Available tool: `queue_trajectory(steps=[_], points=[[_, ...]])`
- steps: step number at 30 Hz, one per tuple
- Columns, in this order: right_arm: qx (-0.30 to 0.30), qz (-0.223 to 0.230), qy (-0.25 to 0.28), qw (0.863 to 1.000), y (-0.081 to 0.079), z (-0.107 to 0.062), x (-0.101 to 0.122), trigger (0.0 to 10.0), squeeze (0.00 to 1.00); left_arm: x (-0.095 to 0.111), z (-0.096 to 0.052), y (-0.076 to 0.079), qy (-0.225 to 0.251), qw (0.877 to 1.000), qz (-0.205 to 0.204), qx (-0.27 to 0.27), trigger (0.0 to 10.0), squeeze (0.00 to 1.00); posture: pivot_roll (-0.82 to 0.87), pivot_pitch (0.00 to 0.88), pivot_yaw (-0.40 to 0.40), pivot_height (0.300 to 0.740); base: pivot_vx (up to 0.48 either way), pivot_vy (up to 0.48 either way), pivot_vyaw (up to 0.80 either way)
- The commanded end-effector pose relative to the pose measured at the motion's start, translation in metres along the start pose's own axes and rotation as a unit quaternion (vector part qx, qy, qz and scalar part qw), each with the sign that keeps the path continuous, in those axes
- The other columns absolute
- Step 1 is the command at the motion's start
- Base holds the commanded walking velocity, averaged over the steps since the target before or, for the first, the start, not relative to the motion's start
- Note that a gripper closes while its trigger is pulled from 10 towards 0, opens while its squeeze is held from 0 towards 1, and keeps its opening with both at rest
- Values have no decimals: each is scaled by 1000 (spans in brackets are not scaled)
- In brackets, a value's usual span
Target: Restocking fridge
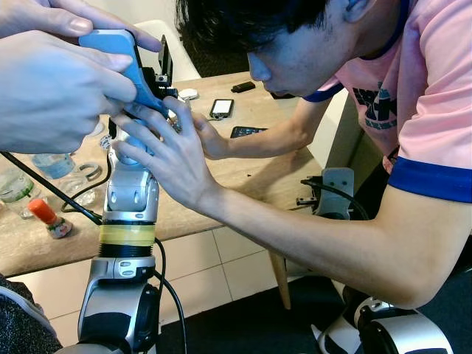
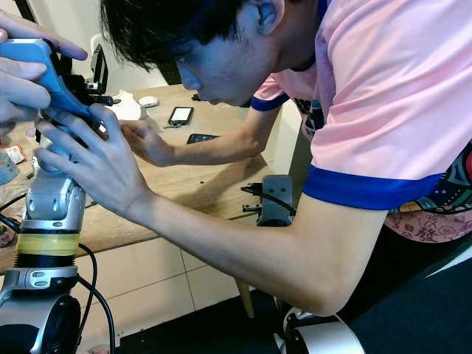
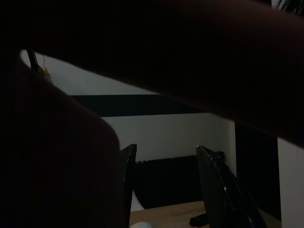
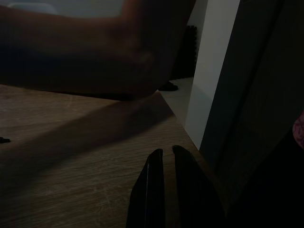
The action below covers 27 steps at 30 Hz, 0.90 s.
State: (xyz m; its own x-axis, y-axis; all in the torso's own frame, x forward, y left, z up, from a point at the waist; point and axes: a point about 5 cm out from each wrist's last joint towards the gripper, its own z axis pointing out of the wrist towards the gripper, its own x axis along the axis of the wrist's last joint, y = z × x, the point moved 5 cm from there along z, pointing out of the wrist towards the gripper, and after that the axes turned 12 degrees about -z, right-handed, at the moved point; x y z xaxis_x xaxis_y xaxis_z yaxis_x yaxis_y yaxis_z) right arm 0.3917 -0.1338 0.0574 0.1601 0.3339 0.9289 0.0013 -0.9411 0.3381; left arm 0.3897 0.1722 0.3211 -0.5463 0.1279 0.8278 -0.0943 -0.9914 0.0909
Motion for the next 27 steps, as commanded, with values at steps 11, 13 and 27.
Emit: queue_trajectory(steps=[11,13,27], points=[[-2,2,-2,1000,0,1,1,10000,0,-3,1,0,-11,1000,5,-4,10000,0,55,0,47,740,0,0,0],[-2,2,-2,1000,0,1,0,10000,0,-3,1,0,-11,1000,5,-4,10000,0,57,0,46,740,0,0,0],[1,0,-5,1000,-1,1,-1,10000,0,-4,0,1,-11,1000,4,-4,10000,0,56,0,43,740,0,0,0]])
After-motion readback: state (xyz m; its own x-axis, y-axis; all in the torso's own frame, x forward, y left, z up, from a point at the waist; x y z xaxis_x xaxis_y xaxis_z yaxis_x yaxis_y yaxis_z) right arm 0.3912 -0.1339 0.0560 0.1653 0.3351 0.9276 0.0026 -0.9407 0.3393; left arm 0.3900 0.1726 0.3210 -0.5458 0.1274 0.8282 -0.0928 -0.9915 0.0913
